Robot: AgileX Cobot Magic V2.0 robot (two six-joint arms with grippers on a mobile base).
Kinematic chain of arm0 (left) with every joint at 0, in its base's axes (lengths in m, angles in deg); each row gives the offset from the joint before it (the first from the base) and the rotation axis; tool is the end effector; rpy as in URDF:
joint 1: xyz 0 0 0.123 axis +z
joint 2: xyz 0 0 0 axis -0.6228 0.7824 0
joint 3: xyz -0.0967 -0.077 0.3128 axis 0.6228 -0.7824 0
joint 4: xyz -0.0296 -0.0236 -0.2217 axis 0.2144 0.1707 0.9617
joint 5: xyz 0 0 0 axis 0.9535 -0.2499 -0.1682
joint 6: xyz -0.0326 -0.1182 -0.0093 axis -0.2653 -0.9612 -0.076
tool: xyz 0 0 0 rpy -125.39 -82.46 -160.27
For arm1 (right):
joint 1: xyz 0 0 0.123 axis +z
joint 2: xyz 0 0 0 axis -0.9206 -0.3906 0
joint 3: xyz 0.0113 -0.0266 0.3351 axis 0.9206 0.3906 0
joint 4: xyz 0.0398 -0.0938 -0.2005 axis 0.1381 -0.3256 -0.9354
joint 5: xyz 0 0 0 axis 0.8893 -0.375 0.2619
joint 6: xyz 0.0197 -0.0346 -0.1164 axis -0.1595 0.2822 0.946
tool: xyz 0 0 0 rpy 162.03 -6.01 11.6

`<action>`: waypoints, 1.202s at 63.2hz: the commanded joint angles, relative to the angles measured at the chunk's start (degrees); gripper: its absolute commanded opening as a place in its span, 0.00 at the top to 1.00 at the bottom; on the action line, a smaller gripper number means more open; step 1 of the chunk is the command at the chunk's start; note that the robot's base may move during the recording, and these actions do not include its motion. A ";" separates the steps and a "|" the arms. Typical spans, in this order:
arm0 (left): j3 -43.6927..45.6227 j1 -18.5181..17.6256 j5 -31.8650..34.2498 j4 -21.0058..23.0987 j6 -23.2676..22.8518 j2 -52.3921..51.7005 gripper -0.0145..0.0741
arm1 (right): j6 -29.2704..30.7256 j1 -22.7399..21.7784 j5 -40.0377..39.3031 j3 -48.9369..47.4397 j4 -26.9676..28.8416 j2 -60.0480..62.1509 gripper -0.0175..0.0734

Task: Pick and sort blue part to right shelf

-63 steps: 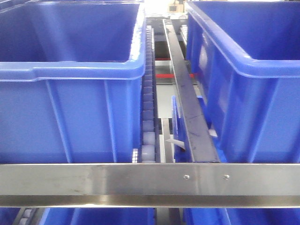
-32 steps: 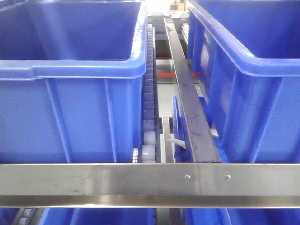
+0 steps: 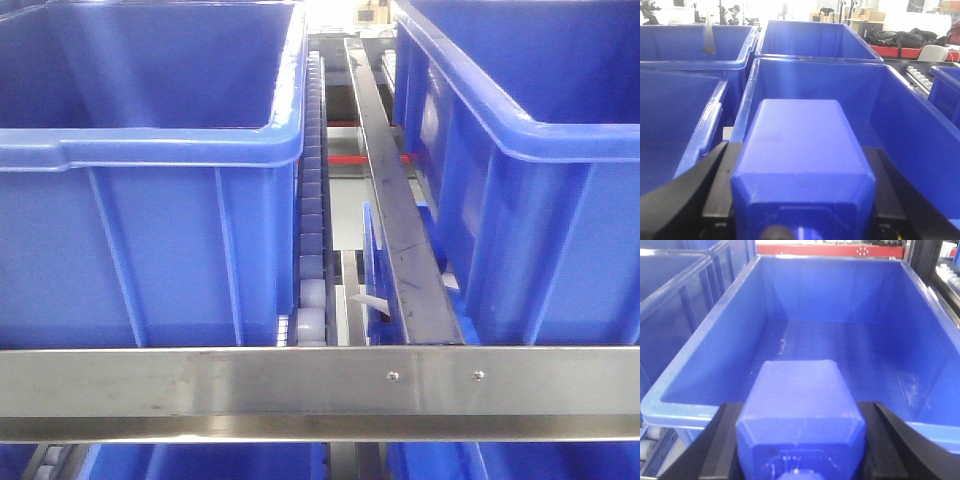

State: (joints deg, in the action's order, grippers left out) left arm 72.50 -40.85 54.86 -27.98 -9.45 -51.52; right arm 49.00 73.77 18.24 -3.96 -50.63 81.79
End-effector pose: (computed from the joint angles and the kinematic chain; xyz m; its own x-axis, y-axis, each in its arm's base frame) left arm 0.0057 -0.0069 0.3142 0.0008 -0.0522 -0.9986 0.0941 0.9942 -0.0519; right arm 0.0028 -0.0019 0.2762 -0.0852 0.0476 -0.9952 -0.0951 0.9939 0.0557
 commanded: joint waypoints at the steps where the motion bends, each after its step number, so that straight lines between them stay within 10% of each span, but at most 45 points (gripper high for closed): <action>1: 1.74 0.04 5.90 0.90 -0.02 0.83 0.52 | 0.26 -0.31 -5.40 -1.47 -0.46 -0.72 0.32; 46: 5.11 -0.58 6.31 3.04 2.09 8.47 0.52 | 0.26 -0.31 -6.20 -7.32 -0.46 -9.87 0.32; 76: 12.77 -13.81 18.69 3.04 8.33 37.36 0.52 | 0.26 -0.31 -23.80 -16.42 -0.46 -42.42 0.32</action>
State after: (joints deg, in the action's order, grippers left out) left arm 82.39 -53.42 64.13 -25.66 -1.39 -17.91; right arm 49.00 73.77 4.60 -17.84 -50.63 42.37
